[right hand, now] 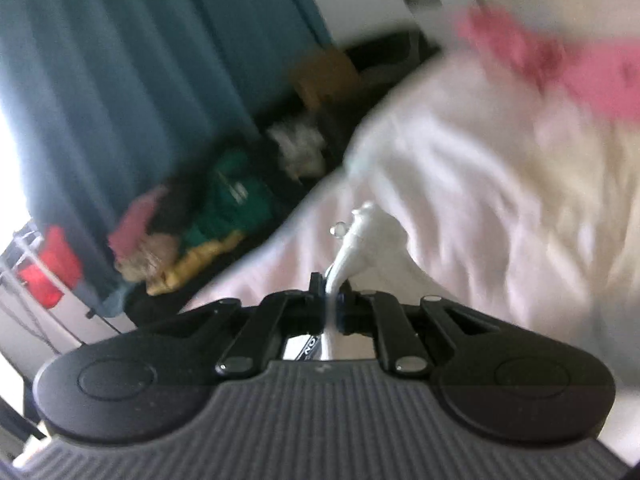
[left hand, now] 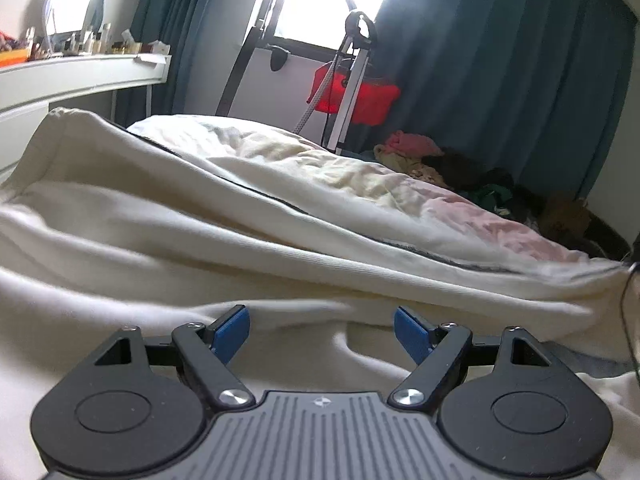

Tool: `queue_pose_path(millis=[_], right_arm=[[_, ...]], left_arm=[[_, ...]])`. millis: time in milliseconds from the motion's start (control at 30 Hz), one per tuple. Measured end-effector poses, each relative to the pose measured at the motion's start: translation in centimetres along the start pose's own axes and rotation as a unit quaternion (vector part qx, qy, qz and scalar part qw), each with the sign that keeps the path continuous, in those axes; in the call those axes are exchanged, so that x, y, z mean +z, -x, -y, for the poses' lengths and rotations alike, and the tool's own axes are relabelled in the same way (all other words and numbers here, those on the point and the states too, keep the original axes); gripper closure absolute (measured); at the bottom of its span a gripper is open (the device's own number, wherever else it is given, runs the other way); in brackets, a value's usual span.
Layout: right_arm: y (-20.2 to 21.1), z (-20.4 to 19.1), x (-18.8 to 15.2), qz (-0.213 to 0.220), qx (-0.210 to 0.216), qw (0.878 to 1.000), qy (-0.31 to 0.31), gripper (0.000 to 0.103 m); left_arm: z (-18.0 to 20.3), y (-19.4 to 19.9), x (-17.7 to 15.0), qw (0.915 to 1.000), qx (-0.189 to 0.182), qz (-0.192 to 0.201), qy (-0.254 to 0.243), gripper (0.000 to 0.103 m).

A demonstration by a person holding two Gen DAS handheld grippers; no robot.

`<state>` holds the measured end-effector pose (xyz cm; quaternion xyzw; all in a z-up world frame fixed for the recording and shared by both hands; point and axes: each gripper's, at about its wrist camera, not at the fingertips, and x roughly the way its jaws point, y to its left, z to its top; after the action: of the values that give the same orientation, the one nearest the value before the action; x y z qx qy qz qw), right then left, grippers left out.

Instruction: Fold clothes

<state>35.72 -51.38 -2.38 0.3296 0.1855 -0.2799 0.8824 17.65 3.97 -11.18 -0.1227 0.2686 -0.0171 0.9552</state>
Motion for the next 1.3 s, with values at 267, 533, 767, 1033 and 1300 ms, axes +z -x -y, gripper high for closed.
queue_pose_path(millis=[267, 533, 767, 1033, 1300], right_arm=[[1.1, 5.8, -2.1, -0.017, 0.06, 0.997, -0.041, 0.025], [3.3, 7.6, -3.6, -0.083, 0.093, 0.992, -0.016, 0.047], [0.5, 4.4, -6.3, -0.134, 0.027, 0.991, -0.007, 0.078], [1.1, 5.4, -6.8, -0.095, 0.095, 0.983, -0.128, 0.075], [0.0, 3.4, -8.0, -0.127, 0.034, 0.99, -0.039, 0.077]], left_arm=[[-2.1, -2.8, 0.8, 0.9968, -0.049, -0.028, 0.057, 0.023], [-4.8, -2.8, 1.4, 0.9855, -0.067, -0.046, 0.149, 0.033], [-4.3, -2.5, 1.1, 0.9883, -0.057, -0.048, 0.133, 0.033], [-4.1, -3.4, 1.0, 0.989, -0.056, -0.047, 0.129, 0.032], [-4.3, -3.0, 0.7, 0.9888, -0.057, -0.044, 0.131, 0.031]])
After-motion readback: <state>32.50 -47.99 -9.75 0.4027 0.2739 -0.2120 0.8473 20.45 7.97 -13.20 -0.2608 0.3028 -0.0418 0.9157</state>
